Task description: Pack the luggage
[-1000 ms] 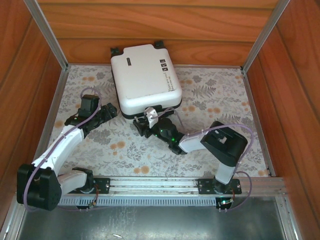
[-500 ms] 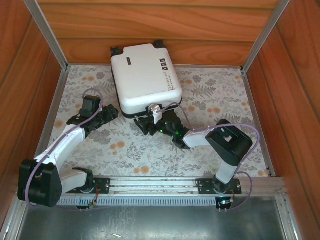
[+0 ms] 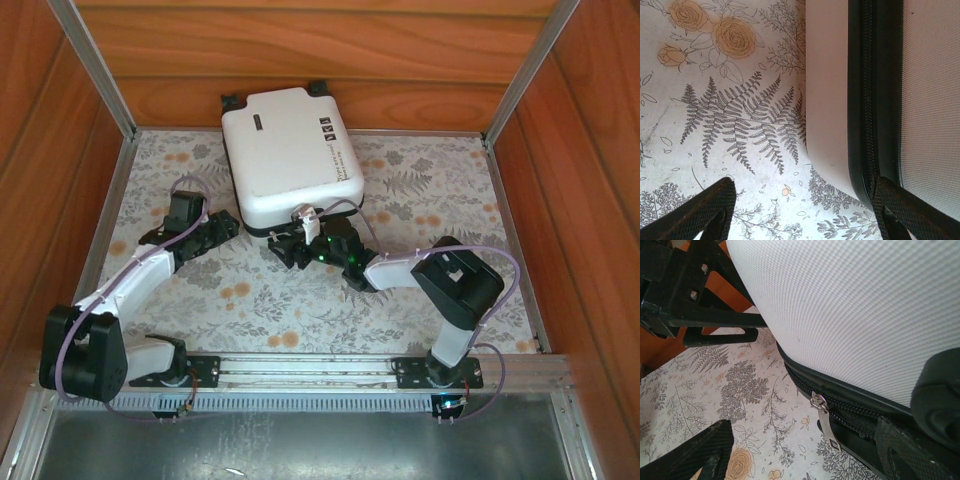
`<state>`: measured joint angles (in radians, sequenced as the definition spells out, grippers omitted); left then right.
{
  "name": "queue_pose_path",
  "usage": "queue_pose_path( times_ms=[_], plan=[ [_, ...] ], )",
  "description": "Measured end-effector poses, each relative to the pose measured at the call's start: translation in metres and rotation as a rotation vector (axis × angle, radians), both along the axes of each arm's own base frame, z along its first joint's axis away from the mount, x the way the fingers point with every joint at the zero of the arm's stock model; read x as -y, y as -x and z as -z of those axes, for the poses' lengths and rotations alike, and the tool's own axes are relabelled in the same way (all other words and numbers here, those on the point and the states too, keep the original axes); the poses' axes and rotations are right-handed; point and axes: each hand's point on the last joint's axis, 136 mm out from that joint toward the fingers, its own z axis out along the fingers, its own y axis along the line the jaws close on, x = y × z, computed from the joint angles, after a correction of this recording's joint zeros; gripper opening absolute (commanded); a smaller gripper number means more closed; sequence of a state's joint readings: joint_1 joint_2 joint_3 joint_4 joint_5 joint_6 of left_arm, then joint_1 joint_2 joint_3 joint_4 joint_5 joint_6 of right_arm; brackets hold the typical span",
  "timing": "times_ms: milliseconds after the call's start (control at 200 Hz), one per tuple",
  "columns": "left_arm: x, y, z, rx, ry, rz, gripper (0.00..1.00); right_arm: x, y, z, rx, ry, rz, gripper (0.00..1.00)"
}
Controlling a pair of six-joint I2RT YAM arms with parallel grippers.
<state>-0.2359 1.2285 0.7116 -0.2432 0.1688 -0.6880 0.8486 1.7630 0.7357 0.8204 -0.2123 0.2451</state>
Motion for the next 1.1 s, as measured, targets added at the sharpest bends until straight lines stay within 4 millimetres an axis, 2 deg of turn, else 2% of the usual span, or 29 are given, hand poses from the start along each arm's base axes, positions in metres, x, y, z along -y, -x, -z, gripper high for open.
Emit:
queue_pose_path(
  times_ms=[260,455,850,1100],
  plan=[
    [0.004,-0.002,0.007,-0.018,0.01,0.012,0.73,-0.005,0.002,0.004,-0.01,0.0,-0.025,0.75],
    [0.004,-0.002,0.009,-0.022,0.011,0.014,0.71,-0.005,0.005,0.022,-0.047,0.033,-0.041,0.73],
    [0.007,-0.003,0.013,-0.035,0.022,0.025,0.7,-0.005,0.0,0.022,-0.042,0.033,-0.03,0.69],
    [0.01,-0.004,0.017,-0.04,0.027,0.033,0.68,-0.012,0.001,0.023,-0.041,0.03,-0.062,0.61]
  ],
)
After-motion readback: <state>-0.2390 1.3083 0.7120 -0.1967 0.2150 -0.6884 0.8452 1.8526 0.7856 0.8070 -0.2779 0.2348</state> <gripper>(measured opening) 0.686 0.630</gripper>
